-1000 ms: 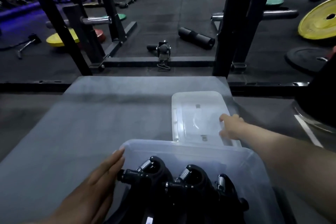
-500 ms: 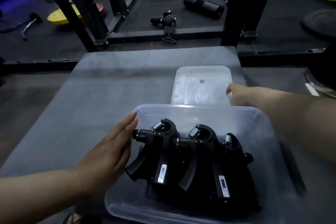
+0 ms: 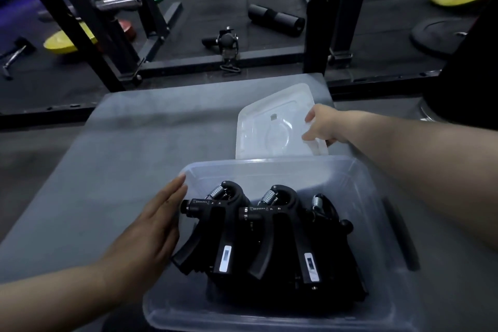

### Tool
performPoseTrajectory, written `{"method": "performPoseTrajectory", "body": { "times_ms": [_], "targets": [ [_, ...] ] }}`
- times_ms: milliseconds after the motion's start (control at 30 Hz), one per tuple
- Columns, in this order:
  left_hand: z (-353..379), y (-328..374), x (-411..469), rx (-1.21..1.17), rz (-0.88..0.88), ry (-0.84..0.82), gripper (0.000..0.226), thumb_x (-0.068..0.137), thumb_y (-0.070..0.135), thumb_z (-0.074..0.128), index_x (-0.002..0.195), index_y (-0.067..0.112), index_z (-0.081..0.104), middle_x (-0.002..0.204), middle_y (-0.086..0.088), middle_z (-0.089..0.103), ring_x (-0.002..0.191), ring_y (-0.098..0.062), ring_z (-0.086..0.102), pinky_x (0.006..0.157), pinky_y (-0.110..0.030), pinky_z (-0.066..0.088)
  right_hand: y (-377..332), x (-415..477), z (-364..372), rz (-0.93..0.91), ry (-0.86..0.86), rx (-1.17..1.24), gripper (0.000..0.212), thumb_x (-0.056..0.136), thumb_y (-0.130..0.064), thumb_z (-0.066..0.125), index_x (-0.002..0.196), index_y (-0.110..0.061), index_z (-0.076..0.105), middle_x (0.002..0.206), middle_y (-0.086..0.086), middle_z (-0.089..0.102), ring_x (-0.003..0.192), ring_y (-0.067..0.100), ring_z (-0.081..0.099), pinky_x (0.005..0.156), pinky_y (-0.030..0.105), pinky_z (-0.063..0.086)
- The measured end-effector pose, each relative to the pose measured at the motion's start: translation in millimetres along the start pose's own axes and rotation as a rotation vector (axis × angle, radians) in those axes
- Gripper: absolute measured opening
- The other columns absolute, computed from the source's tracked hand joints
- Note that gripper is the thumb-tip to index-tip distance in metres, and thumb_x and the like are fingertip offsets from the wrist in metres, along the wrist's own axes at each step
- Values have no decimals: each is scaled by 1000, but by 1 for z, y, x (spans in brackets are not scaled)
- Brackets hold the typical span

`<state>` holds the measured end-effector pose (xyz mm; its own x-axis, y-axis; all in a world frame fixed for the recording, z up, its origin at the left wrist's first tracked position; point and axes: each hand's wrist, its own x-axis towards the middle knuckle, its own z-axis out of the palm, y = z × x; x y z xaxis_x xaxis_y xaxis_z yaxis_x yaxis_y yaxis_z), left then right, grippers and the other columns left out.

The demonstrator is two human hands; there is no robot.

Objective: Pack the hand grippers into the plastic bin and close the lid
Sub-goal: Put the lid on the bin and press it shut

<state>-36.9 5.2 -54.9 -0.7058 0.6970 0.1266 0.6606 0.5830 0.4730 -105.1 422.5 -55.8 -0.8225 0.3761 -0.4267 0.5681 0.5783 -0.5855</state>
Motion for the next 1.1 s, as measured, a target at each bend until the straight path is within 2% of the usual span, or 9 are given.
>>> {"method": "performPoseTrajectory", "body": {
  "times_ms": [67, 233, 367, 500, 667, 767, 833, 967, 1100],
  "targets": [
    [1, 0, 0, -4, -6, 6, 64, 91, 34, 31, 153, 18, 33, 163, 16, 16, 147, -2, 22, 117, -17, 16, -7, -6, -2, -66, 40, 15, 47, 82, -13, 74, 121, -19, 49, 96, 4, 52, 73, 21, 57, 53, 28, 49],
    [1, 1, 1, 10, 10, 18, 65, 91, 33, 30, 153, 15, 33, 163, 17, 15, 147, -1, 21, 117, -13, 14, -29, -25, -5, -177, 133, 6, 46, 85, -8, 61, 120, -33, 45, 101, 7, 59, 70, 23, 58, 63, 38, 54],
    [1, 1, 2, 28, -1, 12, 67, 89, 35, 27, 153, 13, 33, 163, 10, 17, 147, 1, 19, 116, -11, 12, -51, -49, -2, -366, 274, -50, 53, 83, -1, 52, 119, -39, 44, 122, 0, 47, 87, 27, 62, 70, 42, 59],
    [4, 1, 5, 57, -25, 10, 72, 86, 36, 25, 152, 10, 34, 162, 8, 17, 146, 2, 16, 115, -8, 9, -67, -81, 1, -583, 383, -133, 70, 85, 4, 43, 129, -49, 31, 112, -1, 37, 69, 28, 56, 55, 42, 52],
    [5, 5, 5, 64, -94, -4, 66, 90, 25, 34, 156, 22, 23, 160, 25, 1, 145, 7, 11, 114, -9, 10, -68, -109, 9, -805, 578, -417, 97, 83, 5, 50, 149, -46, 0, 112, 3, 41, 59, 30, 49, 44, 34, 31],
    [3, 11, 5, 31, -82, 40, 61, 95, 13, 42, 154, 16, 28, 157, 22, 6, 140, 14, 7, 111, -2, 2, -60, -125, 12, -814, 682, -563, 72, 83, 2, 51, 145, -28, 31, 118, 3, 44, 74, 34, 55, 51, 33, 35],
    [2, 14, 4, 7, -105, 42, 57, 98, 7, 43, 154, 14, 29, 156, 18, 12, 145, 5, 9, 111, -3, 1, -54, -145, 14, -868, 703, -640, 66, 80, 6, 51, 139, -23, 44, 113, 5, 46, 74, 30, 52, 49, 30, 31],
    [-2, 21, -8, -13, -236, 44, 51, 104, 20, 38, 154, 13, 29, 162, -1, 21, 150, -14, 18, 113, -12, 4, -48, -194, 22, -955, 816, -789, 66, 68, 11, 56, 127, -18, 57, 98, 8, 51, 68, 26, 47, 43, 23, 22],
    [-15, 38, -37, -17, -195, -21, 47, 104, 16, 38, 150, 5, 33, 157, -11, 33, 146, -21, 28, 102, 0, 3, -45, -245, 27, -976, 760, -967, 71, 60, 15, 61, 123, -17, 58, 93, 8, 47, 66, 24, 42, 41, 21, 18]
  ]
}}
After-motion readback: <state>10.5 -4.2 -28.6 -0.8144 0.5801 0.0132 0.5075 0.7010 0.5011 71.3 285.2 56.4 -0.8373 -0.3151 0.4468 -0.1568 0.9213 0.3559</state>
